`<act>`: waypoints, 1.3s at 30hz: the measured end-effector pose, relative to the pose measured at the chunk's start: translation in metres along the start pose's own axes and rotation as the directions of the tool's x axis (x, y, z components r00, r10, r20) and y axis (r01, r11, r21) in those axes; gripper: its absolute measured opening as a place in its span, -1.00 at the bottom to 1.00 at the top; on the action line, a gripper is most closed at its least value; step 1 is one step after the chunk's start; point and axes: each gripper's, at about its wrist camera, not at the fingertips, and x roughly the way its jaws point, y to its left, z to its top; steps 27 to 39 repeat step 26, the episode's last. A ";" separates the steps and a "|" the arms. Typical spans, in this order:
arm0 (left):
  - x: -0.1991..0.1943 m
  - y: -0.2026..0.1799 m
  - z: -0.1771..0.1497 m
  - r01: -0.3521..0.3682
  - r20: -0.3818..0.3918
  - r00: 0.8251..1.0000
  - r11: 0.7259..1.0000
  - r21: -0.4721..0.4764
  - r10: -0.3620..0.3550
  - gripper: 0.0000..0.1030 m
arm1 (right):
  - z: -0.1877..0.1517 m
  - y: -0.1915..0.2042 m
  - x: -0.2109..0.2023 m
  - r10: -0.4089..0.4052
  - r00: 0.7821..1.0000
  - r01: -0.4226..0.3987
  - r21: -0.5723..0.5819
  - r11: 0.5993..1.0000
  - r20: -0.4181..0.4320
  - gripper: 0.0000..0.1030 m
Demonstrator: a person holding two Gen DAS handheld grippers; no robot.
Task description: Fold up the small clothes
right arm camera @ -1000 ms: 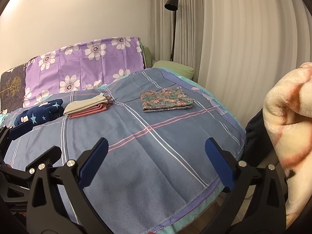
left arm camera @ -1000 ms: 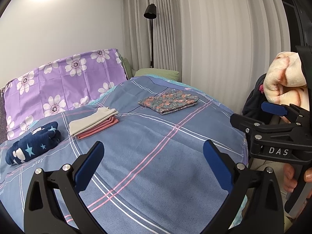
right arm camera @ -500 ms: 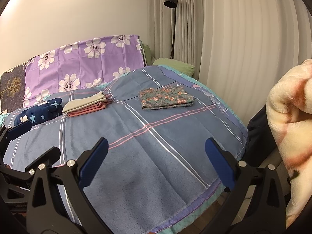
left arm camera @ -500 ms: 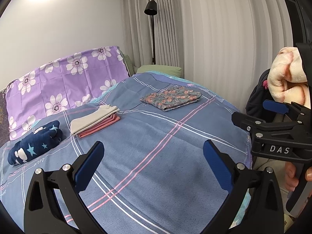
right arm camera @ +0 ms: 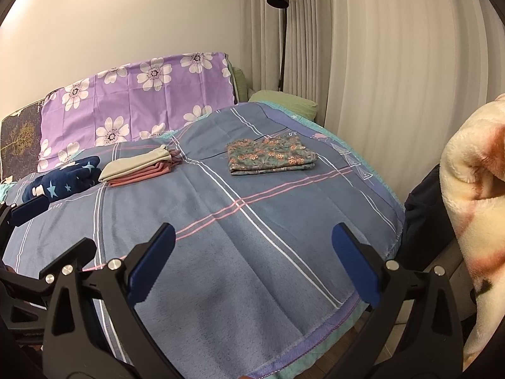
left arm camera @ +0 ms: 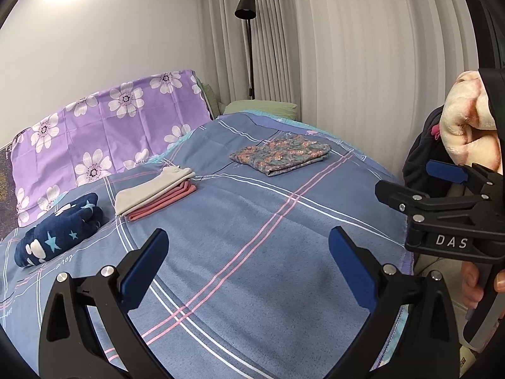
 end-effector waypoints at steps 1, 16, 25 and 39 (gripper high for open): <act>0.001 0.000 0.000 0.000 -0.002 1.000 1.000 0.000 0.000 0.97 | 0.000 -0.001 0.001 -0.001 1.000 0.001 0.002 1.000 -0.002 0.96; 0.006 -0.004 0.001 0.003 -0.013 1.000 1.000 0.007 -0.003 0.97 | 0.001 -0.007 0.009 -0.003 1.000 0.004 0.010 1.000 -0.011 0.96; 0.005 -0.005 0.000 0.004 -0.012 1.000 1.000 0.010 -0.004 0.97 | 0.001 -0.007 0.010 -0.003 1.000 0.004 0.010 1.000 -0.012 0.96; 0.005 -0.005 0.000 0.003 -0.013 1.000 1.000 0.010 -0.003 0.97 | 0.001 -0.007 0.010 -0.003 1.000 0.003 0.008 1.000 -0.012 0.96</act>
